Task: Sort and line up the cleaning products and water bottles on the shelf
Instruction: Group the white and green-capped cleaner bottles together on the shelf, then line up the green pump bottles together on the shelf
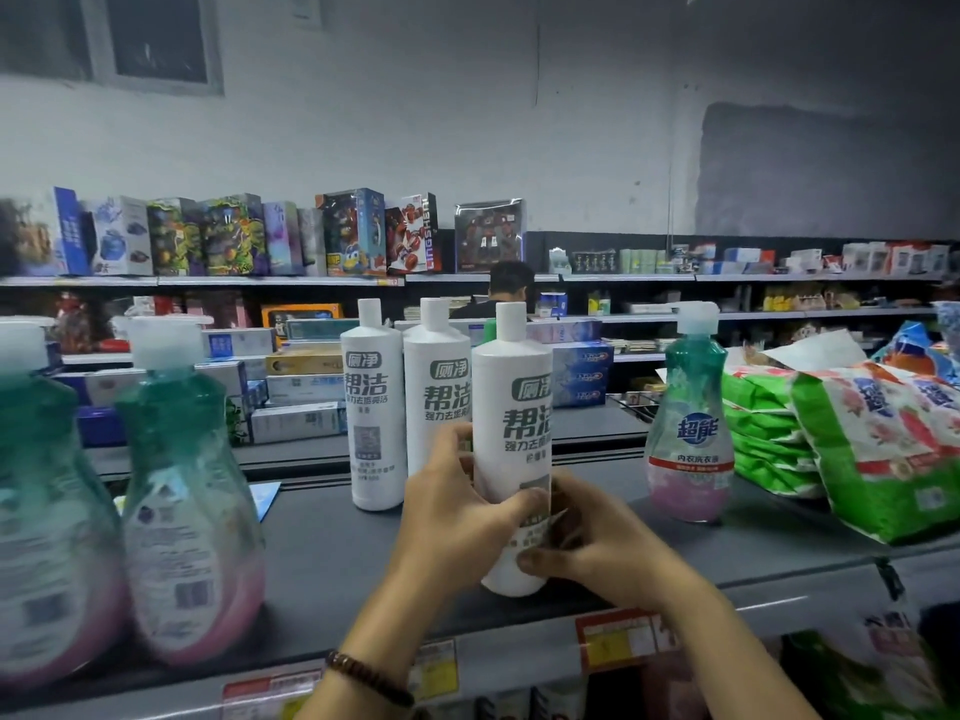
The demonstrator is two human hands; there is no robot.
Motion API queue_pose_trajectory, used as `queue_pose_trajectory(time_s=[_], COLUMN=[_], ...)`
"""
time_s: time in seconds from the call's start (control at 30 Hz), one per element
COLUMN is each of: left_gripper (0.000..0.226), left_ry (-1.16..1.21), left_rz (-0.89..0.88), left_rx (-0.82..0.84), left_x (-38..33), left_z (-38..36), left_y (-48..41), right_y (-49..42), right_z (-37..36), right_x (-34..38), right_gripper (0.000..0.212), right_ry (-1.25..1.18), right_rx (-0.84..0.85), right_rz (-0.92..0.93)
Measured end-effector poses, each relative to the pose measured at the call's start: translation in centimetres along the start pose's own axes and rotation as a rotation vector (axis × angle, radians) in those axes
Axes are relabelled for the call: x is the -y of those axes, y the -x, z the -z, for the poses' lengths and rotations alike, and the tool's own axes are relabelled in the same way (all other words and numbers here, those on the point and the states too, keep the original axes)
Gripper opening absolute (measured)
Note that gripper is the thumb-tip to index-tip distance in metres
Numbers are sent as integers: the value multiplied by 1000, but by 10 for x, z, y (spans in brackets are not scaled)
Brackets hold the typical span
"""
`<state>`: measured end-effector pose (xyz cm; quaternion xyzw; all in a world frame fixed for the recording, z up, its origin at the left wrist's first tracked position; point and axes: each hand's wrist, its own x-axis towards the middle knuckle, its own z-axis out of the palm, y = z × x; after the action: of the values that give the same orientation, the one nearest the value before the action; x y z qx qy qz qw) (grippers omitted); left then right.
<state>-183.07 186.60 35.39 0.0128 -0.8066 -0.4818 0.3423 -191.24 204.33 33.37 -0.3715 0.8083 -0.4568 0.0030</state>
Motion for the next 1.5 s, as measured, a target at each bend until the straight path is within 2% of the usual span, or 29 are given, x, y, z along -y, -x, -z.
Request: queue_pose_trajectory(time_s=[0.2, 0.43, 0.93, 1.03, 1.13, 1.27, 1.37, 1.5], left_gripper=[51, 77, 77, 73, 61, 32, 31, 29], left_ry=[-25, -14, -30, -113, -252, -362, -404, -427], left_rz=[35, 81, 96, 104, 43, -73, -116, -111], left_rx=[-29, -24, -54, -53, -50, -138, -271, -442], left_x=[15, 23, 18, 18, 13, 14, 23, 32], left_z=[31, 47, 52, 56, 71, 101, 123, 153], left_y=[13, 25, 29, 33, 54, 92, 108, 124], right_y=[-6, -5, -2, 2, 12, 32, 36, 27], right_z=[-41, -66, -78, -79, -86, -101, -123, -158], right_x=[17, 36, 38, 38, 36, 54, 80, 115], right_gripper=[55, 51, 51, 53, 60, 31, 20, 21], right_ry=[-15, 51, 104, 170, 248, 198, 97, -87], right_rx=[-122, -229, -278, -277, -420, -620, -551, -290], right_rz=[-62, -83, -78, -29, 50, 166, 204, 177])
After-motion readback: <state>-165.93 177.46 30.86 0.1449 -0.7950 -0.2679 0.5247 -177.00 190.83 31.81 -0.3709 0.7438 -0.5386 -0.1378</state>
